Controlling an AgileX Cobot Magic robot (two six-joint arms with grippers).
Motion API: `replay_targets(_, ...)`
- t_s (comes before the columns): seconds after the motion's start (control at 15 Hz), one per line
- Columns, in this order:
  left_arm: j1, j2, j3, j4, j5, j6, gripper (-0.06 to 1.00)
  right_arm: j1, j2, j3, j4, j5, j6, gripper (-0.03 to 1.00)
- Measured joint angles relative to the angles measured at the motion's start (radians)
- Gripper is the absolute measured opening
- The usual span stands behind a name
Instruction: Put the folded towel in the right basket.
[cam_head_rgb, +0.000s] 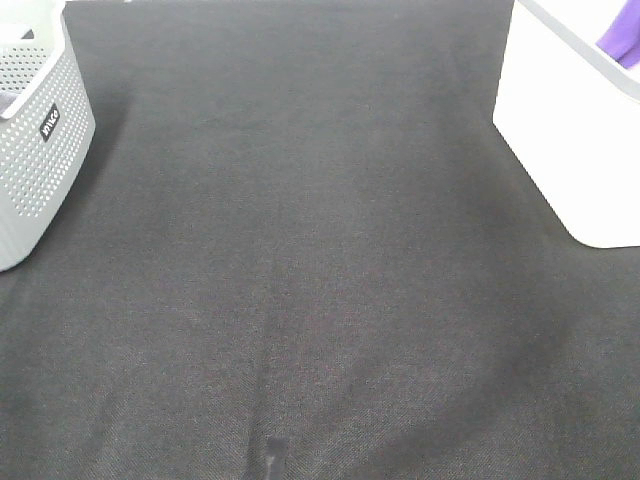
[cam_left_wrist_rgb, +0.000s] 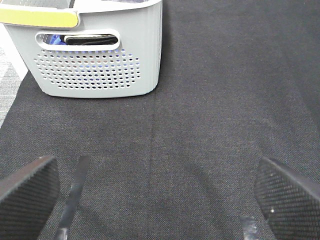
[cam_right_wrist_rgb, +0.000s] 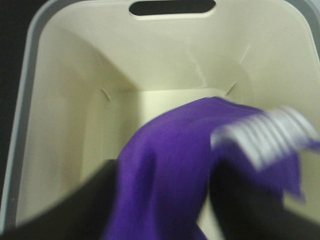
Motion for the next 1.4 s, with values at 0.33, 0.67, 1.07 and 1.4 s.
replay_targets(0.33,0.0,0.0,0.0,0.0,0.0,0.0,0.99,0.001,-0.011,0.008,0.011,0.0,0.061,0.96)
replay_targets(0.67,0.0,0.0,0.0,0.0,0.0,0.0,0.99,0.08,-0.192,0.108,-0.04,-0.005,0.07,0.97)
replay_targets(1.07,0.0,0.0,0.0,0.0,0.0,0.0,0.99,0.096,-0.784,0.929,-0.04,-0.064,0.053,0.97)
replay_targets(1.4,0.0,0.0,0.0,0.0,0.0,0.0,0.99,0.096,-1.28,1.518,-0.031,-0.16,0.017,0.97)
